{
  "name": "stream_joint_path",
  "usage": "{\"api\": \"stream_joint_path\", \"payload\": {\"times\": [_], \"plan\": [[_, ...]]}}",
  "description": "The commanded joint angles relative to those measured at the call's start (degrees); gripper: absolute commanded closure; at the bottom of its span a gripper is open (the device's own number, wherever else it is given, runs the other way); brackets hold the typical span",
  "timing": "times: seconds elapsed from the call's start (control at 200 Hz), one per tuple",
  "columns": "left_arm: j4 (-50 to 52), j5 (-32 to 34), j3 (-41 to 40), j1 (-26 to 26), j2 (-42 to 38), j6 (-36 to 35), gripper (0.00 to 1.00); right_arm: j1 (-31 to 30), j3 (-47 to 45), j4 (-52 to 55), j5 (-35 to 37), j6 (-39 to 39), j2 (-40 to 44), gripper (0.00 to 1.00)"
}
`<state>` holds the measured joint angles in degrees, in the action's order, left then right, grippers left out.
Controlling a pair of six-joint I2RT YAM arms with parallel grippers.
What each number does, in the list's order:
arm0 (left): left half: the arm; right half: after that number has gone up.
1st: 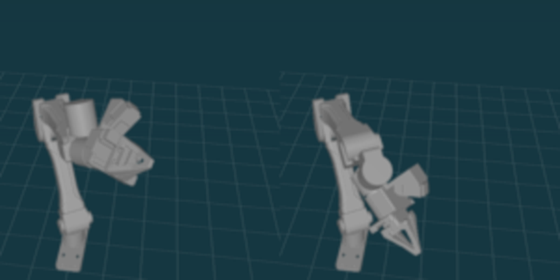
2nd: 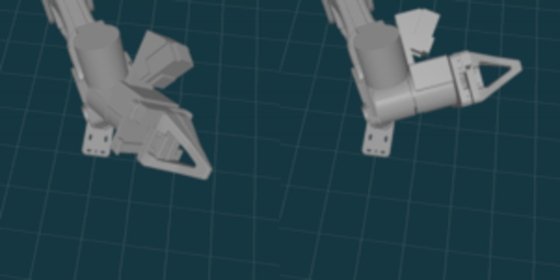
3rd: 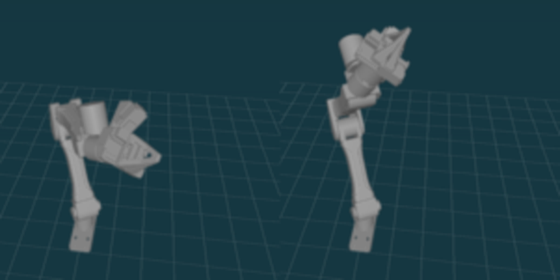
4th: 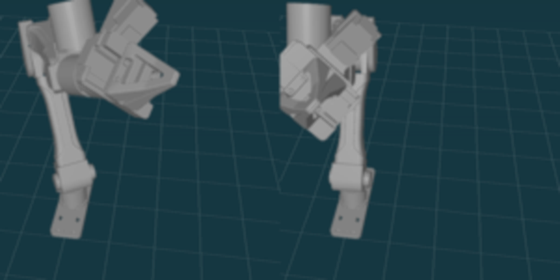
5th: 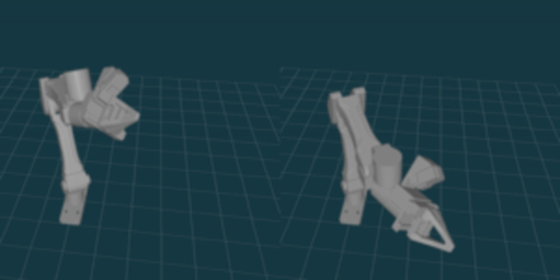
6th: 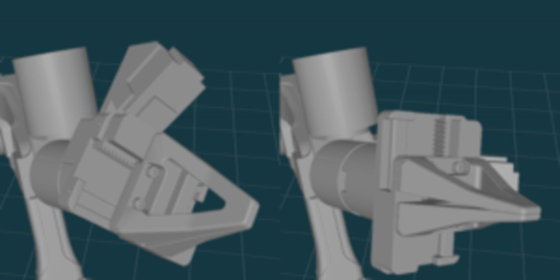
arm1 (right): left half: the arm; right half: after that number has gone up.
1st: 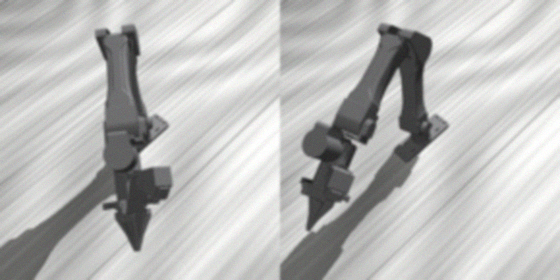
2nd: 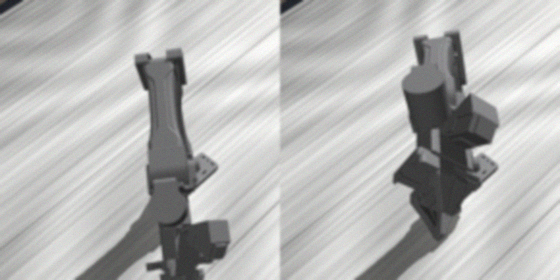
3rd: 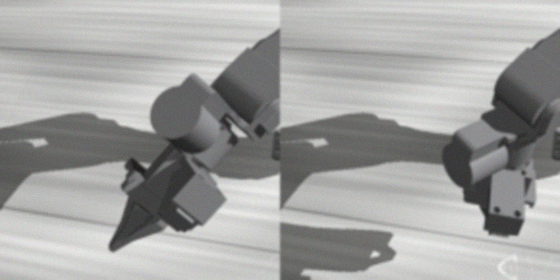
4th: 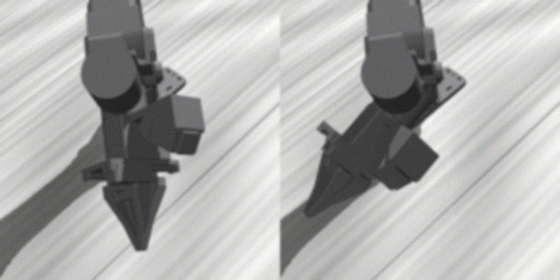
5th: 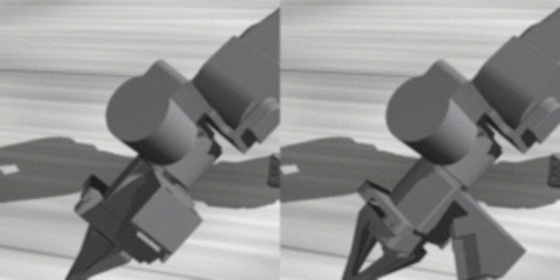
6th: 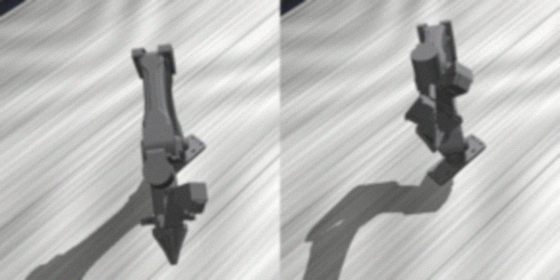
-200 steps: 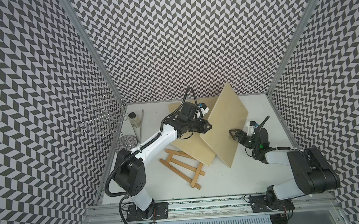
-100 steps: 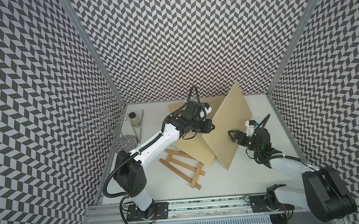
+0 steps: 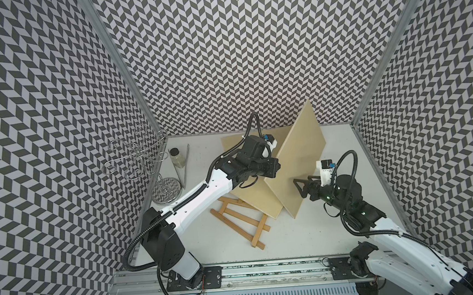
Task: Assemble the easel
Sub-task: Pick up the drawing board, then pick up the easel at the center of the board.
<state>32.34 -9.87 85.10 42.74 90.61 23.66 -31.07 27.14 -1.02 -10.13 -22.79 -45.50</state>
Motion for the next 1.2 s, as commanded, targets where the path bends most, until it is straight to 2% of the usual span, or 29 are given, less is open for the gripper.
{"api": "stream_joint_path", "payload": {"times": [0.0, 0.14, 0.29, 0.401, 0.636, 0.836, 0.961, 1.197], "plan": [[-8.84, 8.94, 2.58, -4.04, -2.96, -3.47, 1.0, -8.45, 0.2, 2.24, -1.95, 7.13, 4.75, 0.15], [-8.72, 8.98, 2.17, -6.16, -3.13, -3.95, 1.0, -23.42, 1.42, 1.18, 2.14, 13.72, 2.57, 0.17], [-7.17, 8.13, 2.53, -9.3, -3.18, -3.64, 1.0, -36.15, 7.44, 2.8, 9.4, 23.16, -10.76, 0.17], [-6.85, 7.22, 1.55, -11.67, -4.05, -2.58, 1.0, -41.34, 13.06, 4.21, 13.36, 29.04, -20.63, 0.16], [-6.77, 6.29, -1.44, -16.96, -7.47, -1.42, 1.0, -43.86, 20.87, 4.36, 12.66, 36.72, -35.03, 0.2], [-5.97, 6.3, -1.94, -18.4, -8.74, -1.43, 1.0, -43.82, 27.66, 6.33, 9.35, 39.37, -46.09, 0.26], [-6.15, 6.47, -2.56, -18.43, -9.41, 0.06, 1.0, -43.6, 28.63, 4.88, 11.77, 39.39, -49.32, 0.27], [-6.12, 6.84, -3.23, -19.23, -10.4, -0.11, 1.0, -42.26, 30.53, 4.45, 10.7, 37.42, -54.24, 0.3]]}}
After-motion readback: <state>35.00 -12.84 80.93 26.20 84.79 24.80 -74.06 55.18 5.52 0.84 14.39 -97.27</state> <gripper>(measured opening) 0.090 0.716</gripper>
